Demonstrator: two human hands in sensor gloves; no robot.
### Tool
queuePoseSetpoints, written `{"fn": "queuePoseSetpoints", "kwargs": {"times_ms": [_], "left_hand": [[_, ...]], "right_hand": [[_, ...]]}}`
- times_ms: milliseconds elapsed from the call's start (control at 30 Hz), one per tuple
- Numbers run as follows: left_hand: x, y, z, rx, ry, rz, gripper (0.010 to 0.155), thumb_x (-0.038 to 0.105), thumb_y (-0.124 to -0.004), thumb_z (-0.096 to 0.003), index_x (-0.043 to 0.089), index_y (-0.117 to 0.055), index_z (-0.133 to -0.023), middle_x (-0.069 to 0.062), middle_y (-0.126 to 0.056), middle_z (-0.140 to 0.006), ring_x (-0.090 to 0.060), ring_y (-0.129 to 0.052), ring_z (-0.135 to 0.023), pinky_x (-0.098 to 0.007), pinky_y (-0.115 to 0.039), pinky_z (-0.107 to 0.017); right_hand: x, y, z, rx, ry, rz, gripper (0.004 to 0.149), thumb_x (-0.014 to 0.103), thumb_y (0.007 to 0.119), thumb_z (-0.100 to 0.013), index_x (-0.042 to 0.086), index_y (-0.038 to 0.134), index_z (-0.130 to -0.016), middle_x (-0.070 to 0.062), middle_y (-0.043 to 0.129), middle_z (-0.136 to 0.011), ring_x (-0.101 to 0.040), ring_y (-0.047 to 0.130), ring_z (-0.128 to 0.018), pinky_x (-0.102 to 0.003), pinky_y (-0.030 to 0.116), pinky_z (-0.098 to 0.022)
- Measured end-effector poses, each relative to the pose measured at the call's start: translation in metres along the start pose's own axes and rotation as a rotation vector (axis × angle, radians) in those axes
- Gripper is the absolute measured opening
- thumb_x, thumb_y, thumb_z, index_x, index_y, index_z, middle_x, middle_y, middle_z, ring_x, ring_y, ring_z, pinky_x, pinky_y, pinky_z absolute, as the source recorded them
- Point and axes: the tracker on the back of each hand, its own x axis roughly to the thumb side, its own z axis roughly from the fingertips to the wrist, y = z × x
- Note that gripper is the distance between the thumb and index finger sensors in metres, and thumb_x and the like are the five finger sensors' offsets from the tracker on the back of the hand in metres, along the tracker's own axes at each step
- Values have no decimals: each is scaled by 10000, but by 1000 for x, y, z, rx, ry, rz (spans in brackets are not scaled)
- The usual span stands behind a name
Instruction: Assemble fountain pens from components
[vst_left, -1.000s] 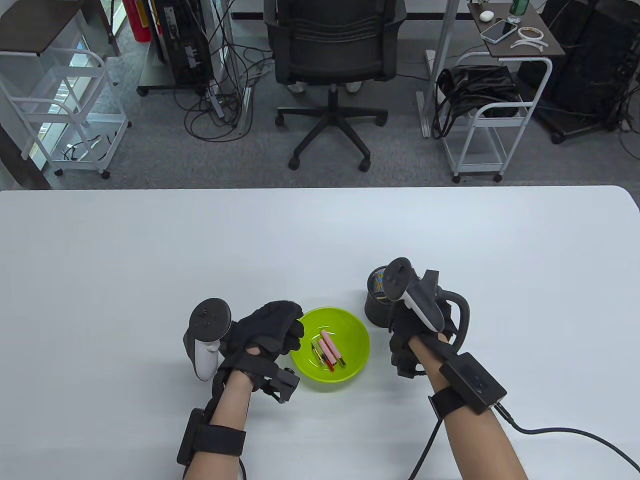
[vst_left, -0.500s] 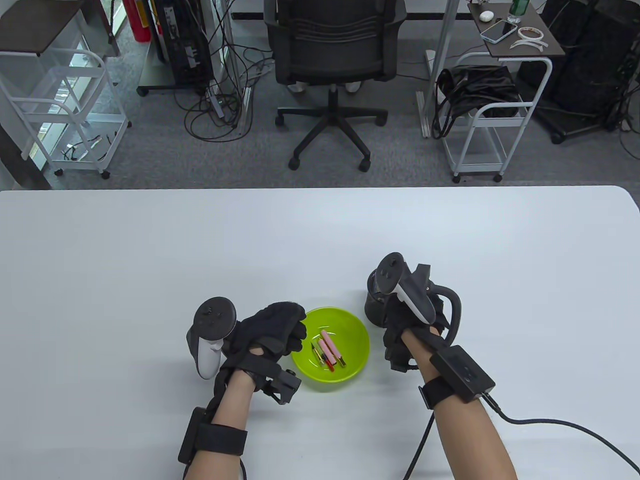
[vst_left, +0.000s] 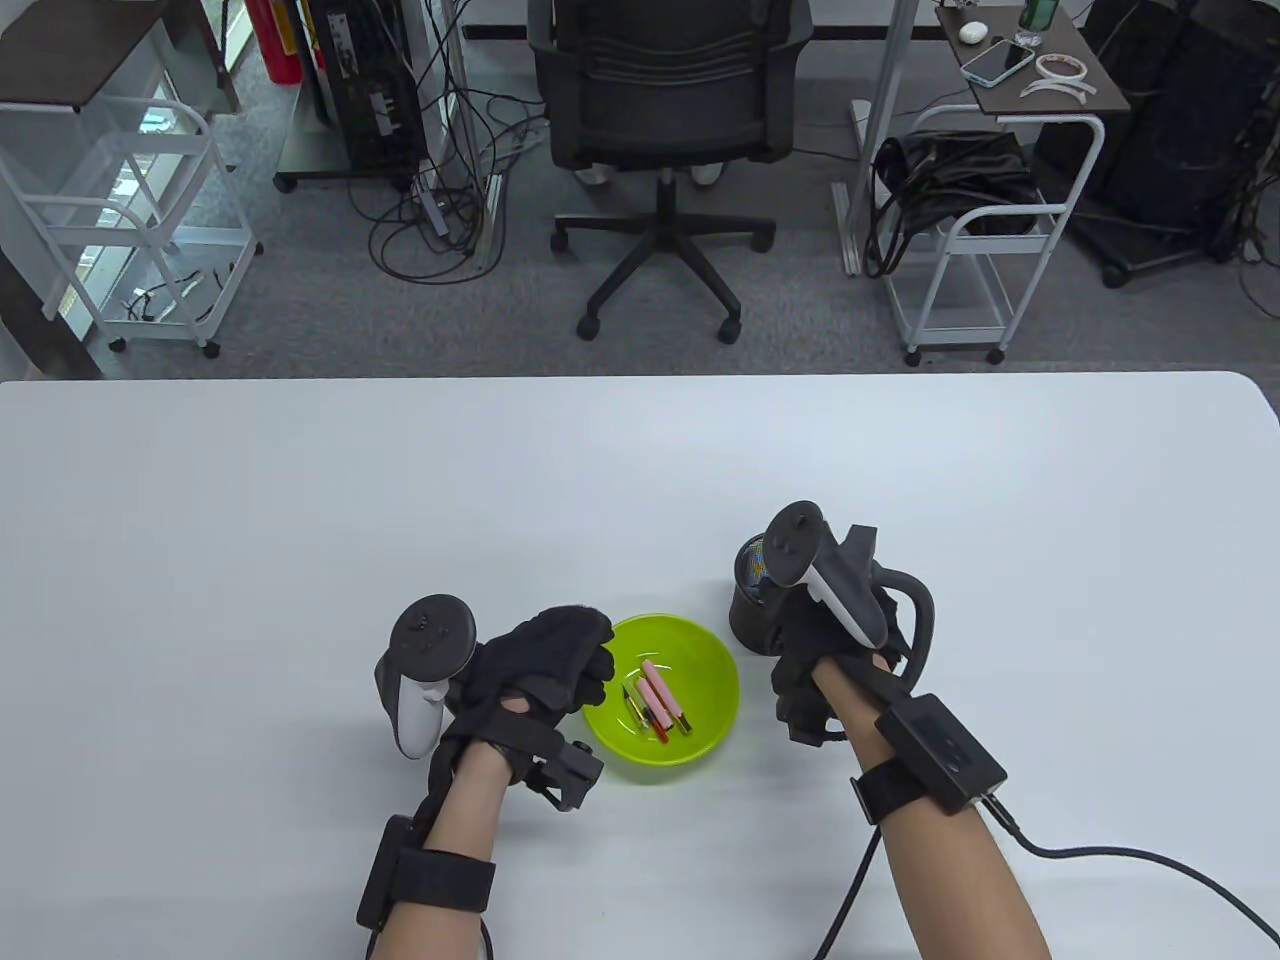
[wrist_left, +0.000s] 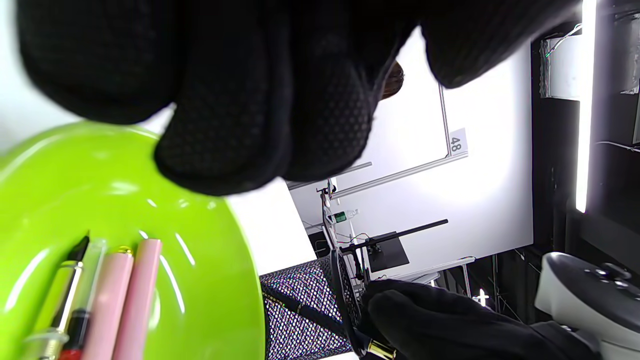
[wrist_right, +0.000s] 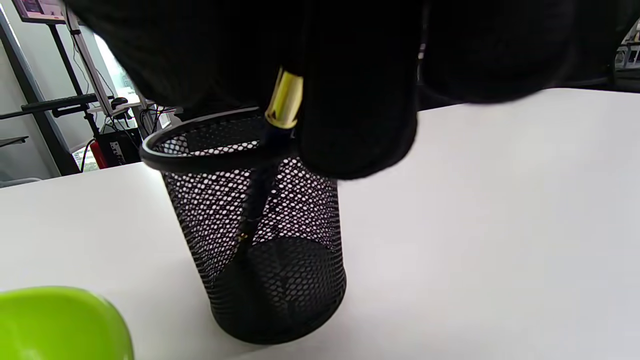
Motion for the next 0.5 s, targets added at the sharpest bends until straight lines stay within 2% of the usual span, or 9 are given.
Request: {"fn": "queuePoseSetpoints", "kwargs": {"times_ms": [233, 400, 500], "left_hand": [[-1, 0, 0, -2, 3, -21, 548, 482, -690, -549, 63, -819, -878, -128, -985, -671, -266, -1028, -450, -499, -840, -360], [2, 0, 2, 2, -6, -30, 548, 479, -693, -547, 59, -823, -874, -134, -987, -667, -271, -1028, -445, -504, -838, -356], [4, 0, 4, 10, -14, -52, 549, 479, -693, -546, 58, -824, -873, -134, -987, -666, -271, -1028, -444, -504, -839, -355]], "right_hand": [[0, -19, 26, -95, -62, 82, 619, 512, 789, -429, 243, 717, -982, -81, 808, -949, -241, 1030, -438, -432, 875, -260], [11, -20, 57, -249, -232, 115, 625, 510, 790, -427, 247, 701, -987, -86, 773, -972, -230, 1012, -420, -379, 852, -174], [21, -12, 77, -283, -340, 148, 623, 513, 789, -426, 245, 707, -982, -81, 791, -957, -215, 1014, -402, -368, 855, -161]]}}
